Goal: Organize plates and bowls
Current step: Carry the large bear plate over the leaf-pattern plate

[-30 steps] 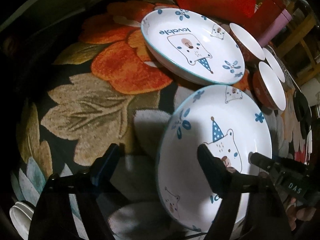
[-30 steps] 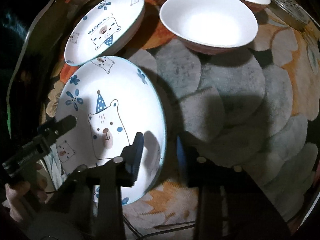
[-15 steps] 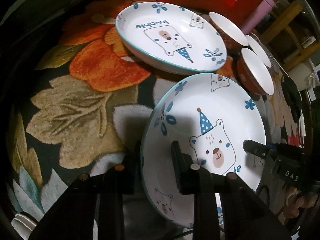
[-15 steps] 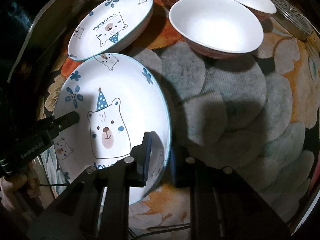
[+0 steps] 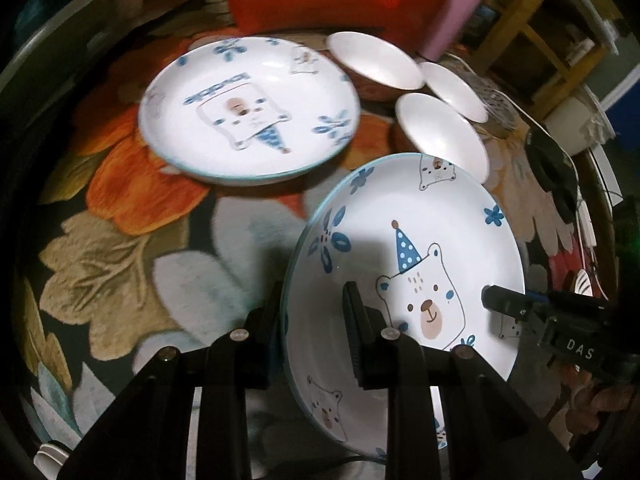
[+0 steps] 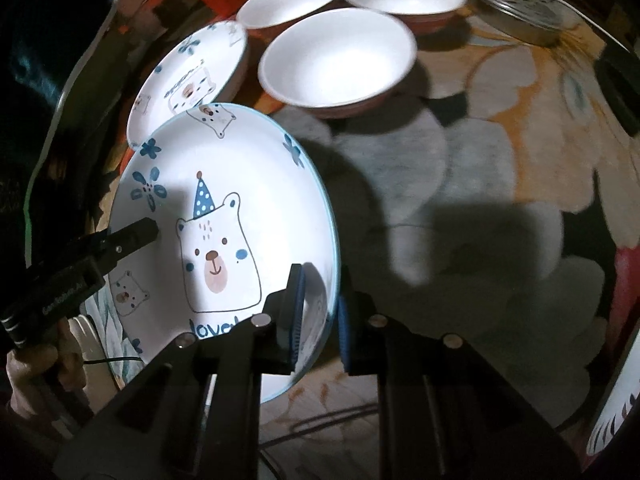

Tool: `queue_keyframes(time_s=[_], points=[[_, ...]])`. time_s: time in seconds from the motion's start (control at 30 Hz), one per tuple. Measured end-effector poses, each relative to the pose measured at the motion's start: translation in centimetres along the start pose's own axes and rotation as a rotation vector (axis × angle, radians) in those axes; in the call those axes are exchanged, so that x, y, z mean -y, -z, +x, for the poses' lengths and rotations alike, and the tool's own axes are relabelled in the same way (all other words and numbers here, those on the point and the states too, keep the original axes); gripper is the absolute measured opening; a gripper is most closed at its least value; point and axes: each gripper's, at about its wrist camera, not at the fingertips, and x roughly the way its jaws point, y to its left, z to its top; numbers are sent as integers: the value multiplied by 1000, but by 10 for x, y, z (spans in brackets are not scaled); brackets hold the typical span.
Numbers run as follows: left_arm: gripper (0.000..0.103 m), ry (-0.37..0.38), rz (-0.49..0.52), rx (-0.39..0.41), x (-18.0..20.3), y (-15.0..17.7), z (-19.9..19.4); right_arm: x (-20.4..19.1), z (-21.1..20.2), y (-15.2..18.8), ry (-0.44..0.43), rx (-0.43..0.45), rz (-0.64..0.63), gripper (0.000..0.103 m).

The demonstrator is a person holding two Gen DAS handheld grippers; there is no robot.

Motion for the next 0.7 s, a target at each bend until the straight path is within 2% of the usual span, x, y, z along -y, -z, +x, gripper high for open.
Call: queue_keyframes(time_s=[0.7], points=[[27,75,220,-8,134,-15,1,97,-78,19,48,102,192,15]])
